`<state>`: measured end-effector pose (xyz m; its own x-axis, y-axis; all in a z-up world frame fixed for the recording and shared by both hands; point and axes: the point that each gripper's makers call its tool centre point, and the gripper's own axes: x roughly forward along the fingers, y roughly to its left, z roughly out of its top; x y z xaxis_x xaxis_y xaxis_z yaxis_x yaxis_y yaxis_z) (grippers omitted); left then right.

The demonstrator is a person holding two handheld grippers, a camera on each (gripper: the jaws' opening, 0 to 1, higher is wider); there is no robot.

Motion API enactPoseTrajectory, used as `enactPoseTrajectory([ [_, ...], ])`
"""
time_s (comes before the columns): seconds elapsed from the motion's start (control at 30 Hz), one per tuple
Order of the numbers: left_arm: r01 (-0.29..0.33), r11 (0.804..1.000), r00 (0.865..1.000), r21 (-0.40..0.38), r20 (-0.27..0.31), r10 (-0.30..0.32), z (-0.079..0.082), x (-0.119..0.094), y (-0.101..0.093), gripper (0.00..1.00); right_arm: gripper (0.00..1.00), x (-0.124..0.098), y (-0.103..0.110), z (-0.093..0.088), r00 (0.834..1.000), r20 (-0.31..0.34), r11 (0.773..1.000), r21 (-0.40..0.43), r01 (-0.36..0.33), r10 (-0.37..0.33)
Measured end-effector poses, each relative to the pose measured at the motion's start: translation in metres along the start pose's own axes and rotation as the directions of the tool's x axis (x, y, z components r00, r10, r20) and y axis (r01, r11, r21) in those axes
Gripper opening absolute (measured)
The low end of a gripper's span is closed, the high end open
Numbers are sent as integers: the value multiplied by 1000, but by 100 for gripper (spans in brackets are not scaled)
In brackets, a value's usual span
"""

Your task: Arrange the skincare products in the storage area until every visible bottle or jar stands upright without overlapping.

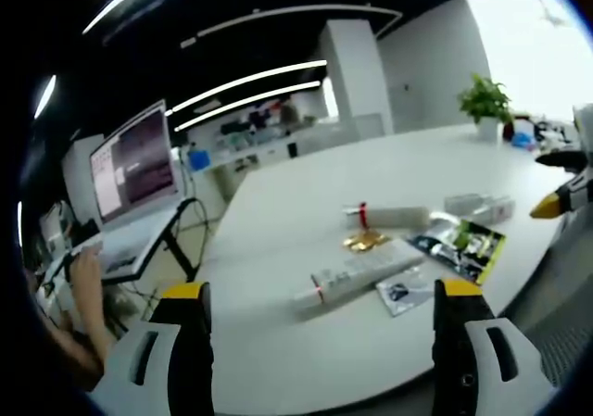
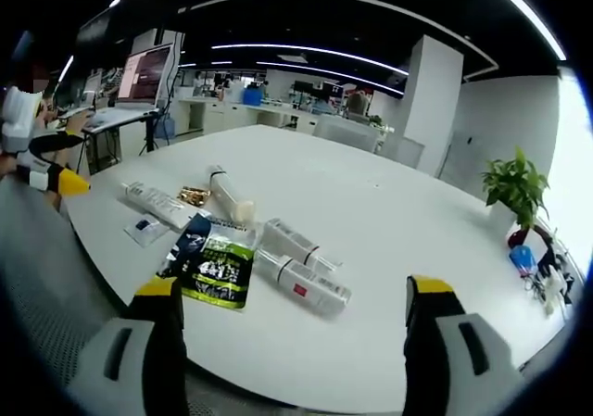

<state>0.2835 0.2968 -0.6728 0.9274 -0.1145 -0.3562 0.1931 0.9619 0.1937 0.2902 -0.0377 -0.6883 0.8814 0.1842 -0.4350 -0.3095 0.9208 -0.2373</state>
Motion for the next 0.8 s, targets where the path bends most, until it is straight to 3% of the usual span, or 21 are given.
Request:
enactPoseTrajectory([
  [0.4, -3, 1000, 1000, 7, 4, 3, 1, -1, 0, 97, 99, -1, -2, 1, 1000, 5, 1000, -3, 8, -8],
  [0.8, -17, 1000, 999, 8, 43, 17, 7, -3, 3, 97, 99, 0, 3, 2, 1000, -7, 999, -36, -26, 26],
])
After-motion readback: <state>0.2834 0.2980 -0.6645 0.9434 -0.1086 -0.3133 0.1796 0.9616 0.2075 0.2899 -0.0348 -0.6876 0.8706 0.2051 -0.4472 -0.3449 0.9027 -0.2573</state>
